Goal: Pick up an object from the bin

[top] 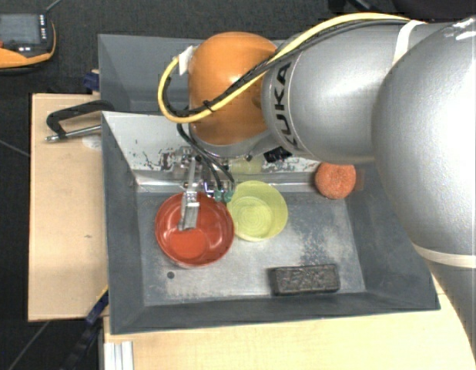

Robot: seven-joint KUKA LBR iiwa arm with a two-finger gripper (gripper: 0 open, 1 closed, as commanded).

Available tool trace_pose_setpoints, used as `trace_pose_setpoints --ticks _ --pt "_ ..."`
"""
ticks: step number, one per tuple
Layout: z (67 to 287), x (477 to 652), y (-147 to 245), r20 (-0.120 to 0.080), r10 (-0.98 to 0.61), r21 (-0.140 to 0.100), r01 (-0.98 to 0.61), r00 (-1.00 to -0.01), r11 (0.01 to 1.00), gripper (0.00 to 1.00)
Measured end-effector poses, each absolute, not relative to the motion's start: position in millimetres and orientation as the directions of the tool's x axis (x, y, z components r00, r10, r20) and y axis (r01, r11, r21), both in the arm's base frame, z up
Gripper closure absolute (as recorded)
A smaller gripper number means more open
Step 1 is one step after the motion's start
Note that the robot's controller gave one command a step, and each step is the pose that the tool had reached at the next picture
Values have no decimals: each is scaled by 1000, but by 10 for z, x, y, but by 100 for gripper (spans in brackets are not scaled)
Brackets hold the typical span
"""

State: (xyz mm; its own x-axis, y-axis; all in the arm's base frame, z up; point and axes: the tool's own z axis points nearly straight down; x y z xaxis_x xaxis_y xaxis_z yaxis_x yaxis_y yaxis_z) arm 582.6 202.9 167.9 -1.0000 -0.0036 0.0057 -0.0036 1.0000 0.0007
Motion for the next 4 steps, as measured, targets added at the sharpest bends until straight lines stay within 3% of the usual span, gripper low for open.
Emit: trace_pose_setpoints --ticks 1,2,3,4 --pt "2200 5876 1668 -3 174 4 174 -985 985 0" --pt "710 5780 1512 4 400 2 400 -917 917 0" --pt "741 5851 1039 3 295 3 295 -956 956 0" --pt "708 5304 1091 5 368 5 368 -930 930 0"
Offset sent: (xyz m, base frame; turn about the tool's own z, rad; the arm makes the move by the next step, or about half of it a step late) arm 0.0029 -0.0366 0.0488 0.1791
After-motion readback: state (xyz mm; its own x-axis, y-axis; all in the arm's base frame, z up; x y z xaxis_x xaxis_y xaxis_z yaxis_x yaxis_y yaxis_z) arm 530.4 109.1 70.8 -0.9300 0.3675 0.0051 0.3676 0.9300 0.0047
